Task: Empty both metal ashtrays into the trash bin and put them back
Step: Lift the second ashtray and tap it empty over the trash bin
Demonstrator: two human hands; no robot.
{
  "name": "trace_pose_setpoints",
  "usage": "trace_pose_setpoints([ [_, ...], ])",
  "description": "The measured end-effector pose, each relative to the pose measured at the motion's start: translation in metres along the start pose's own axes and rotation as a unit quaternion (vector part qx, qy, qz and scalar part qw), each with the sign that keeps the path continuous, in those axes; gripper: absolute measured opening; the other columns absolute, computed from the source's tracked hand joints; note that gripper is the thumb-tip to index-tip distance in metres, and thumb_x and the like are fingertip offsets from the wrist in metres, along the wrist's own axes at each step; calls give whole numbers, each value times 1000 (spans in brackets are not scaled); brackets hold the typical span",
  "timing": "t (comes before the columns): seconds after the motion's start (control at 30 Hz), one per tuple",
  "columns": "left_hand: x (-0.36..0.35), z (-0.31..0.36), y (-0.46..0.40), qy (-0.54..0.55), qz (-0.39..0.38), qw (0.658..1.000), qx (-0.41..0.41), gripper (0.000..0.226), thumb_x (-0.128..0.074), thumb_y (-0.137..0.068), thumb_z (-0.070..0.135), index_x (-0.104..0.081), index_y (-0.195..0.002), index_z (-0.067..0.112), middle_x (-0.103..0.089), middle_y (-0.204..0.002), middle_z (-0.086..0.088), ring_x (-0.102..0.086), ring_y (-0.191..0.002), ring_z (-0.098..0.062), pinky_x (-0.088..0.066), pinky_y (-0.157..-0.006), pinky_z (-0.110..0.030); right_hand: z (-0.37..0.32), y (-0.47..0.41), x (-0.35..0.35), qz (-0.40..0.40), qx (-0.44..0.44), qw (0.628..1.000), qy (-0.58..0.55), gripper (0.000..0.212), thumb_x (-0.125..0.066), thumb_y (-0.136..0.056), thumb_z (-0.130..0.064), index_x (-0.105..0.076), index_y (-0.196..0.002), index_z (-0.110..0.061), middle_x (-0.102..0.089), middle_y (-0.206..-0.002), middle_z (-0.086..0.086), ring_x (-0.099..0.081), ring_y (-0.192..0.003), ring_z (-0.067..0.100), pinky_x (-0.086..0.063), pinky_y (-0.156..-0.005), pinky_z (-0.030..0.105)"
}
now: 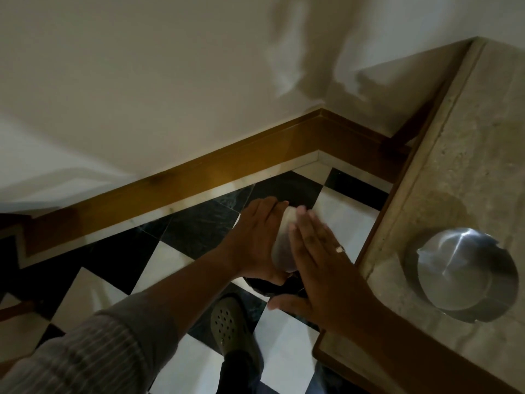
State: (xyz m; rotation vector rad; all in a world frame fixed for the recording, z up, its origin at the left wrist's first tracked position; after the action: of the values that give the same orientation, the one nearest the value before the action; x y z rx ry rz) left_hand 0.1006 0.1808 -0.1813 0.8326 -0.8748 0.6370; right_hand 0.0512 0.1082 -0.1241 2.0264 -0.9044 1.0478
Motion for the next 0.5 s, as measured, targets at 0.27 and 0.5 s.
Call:
trace_pose_setpoints([
  [0.27,-34,-16,7,37,-26,998,52,134,-71,-54,80,-14,-155,14,-15,-164,-6,-11,-151,-25,-6,-124,-40,-4,3,-36,-100,24,994,31,129,-40,-62,-93,-20,-150,-1,-10,-160,21,-11,-148,38,-24,-117,54],
  [0.5,-36,-21,7,32,-2,998,52,135,-70,-52,83,-18,-155,13,-21,-162,-8,-15,-150,-25,-7,-124,-39,-6,-3,-54,-164,6,986,41,136,-40,-60,-95,3,-153,-5,16,-160,17,7,-150,34,-2,-122,50],
])
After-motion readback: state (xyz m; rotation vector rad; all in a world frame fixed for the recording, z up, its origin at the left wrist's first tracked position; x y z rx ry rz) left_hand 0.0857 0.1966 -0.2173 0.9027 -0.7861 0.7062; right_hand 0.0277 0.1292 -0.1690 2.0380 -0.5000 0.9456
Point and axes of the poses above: each hand's wrist, its own y-axis away from the middle knuckle, its own x-axis out of the back of the hand, z = x × y, the point moved 10 cm from there along -y, towards the middle knuckle
